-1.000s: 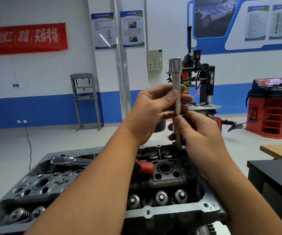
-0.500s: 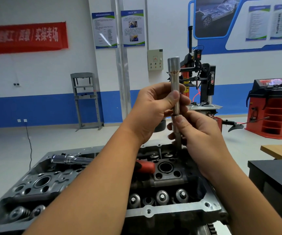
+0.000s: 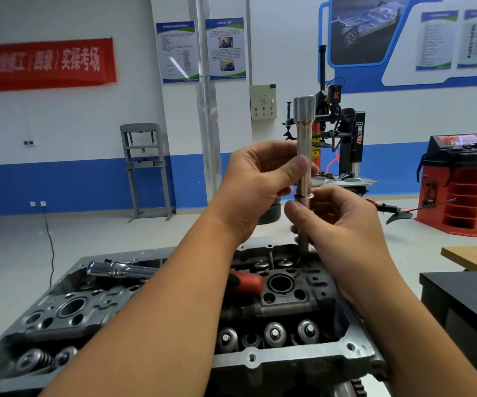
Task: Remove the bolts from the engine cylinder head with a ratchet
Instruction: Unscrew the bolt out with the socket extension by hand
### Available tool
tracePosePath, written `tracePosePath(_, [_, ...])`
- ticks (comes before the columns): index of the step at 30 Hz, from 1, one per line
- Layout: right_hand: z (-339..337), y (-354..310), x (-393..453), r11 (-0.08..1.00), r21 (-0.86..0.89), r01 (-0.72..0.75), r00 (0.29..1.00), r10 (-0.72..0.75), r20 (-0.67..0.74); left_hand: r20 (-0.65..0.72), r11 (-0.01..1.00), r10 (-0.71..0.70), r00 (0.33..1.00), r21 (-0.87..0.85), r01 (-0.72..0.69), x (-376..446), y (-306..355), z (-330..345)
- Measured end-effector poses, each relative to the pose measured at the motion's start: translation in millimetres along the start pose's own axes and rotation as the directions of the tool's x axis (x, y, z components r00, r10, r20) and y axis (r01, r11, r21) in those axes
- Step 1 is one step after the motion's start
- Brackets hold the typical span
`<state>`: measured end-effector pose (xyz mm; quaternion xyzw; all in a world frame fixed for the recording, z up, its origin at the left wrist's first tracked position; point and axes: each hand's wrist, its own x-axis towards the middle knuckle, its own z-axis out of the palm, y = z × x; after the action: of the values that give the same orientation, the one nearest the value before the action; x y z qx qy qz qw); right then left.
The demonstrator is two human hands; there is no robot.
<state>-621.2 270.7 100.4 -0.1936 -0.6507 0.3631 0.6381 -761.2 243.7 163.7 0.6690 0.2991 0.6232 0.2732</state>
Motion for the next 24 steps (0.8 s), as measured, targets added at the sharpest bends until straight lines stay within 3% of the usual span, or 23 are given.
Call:
tracePosePath(3, [-1.2,0.2,-0.3,1.000,-0.024,-0.012,1.000,0.012,0.000,-0.053,1.000,-0.018,0.998,-0.010,0.018,-0.1,1.3,0.4])
tracePosePath(8, [1.0,-1.6,0.9,0.996,0.043,-0.074,0.997,0.072,0.040,0.079,0.998,-0.065,0.995,0.001,0.065,-0.2,0.1,2.7])
tracePosePath(14, [-0.4,-1.2,-0.4,0.999,-0.032,-0.034,0.999,0.034,0.002,0.006,1.000,-0.027,1.000,-0.002,0.027,-0.8,0.8,2.5])
tracePosePath(17, [0.7,-3.0,-2.2,0.996,-0.082,-0.020,0.998,0.024,0.050,0.038,0.999,-0.046,0.998,0.012,0.046,-0.2,-0.1,2.6])
tracePosePath(24, [1.9,-3.5,-0.8,0.999,-0.011,-0.045,0.999,0.045,0.010,0.042,0.999,-0.042,0.998,0.014,0.042,-1.5,1.3,3.5])
